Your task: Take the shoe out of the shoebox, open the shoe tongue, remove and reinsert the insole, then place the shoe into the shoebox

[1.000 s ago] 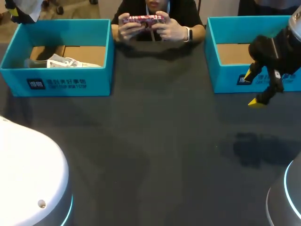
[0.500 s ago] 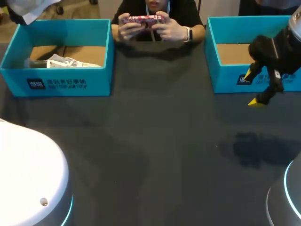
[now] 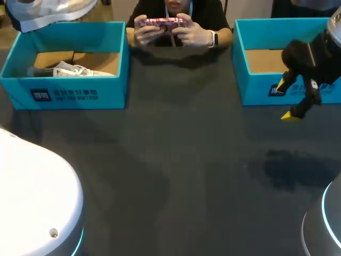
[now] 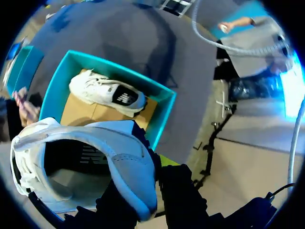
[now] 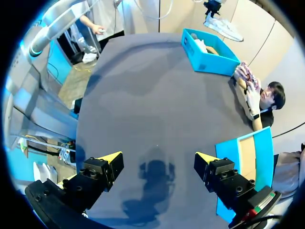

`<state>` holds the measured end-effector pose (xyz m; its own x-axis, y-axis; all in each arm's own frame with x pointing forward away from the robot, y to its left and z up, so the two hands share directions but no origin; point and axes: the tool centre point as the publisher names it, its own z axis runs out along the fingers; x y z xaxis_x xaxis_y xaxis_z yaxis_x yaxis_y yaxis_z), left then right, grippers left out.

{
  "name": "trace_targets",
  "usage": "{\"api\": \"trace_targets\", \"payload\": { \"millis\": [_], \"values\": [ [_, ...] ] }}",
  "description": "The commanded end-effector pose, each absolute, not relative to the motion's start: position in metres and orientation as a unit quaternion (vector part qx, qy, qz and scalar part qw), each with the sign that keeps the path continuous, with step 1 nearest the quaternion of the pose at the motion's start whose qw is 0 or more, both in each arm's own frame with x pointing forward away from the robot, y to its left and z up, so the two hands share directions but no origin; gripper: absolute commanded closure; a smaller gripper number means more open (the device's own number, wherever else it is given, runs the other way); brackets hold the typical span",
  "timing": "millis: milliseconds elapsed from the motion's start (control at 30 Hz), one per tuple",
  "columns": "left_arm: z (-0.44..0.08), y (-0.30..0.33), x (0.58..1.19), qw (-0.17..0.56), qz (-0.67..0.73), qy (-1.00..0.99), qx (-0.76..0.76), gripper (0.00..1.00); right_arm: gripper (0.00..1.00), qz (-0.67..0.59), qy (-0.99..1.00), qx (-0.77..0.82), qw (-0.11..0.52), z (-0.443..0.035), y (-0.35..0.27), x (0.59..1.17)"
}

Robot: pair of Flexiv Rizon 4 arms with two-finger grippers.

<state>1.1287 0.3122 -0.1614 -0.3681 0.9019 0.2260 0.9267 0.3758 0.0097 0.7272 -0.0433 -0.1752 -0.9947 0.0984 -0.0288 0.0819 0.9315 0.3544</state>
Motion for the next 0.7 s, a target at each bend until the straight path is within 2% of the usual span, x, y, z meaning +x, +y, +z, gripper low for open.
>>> {"api": "trace_targets", "payload": {
  "millis": [33, 367, 700],
  "values": [
    [-0.157, 0.312, 1.134, 0.144, -0.080, -0.709, -0.685, 1.00, 0.00, 0.178, 0.983, 0.046, 0.022, -0.176, -0.043, 0.728],
    [-0.160, 0.310, 1.133, 0.143, -0.093, -0.704, -0.690, 1.00, 0.00, 0.178, 0.983, 0.046, 0.022, -0.176, -0.043, 0.728],
    [-0.179, 0.299, 1.141, 0.107, -0.099, -0.703, -0.696, 1.00, 0.00, 0.178, 0.983, 0.046, 0.022, -0.176, -0.043, 0.728]
  ]
}}
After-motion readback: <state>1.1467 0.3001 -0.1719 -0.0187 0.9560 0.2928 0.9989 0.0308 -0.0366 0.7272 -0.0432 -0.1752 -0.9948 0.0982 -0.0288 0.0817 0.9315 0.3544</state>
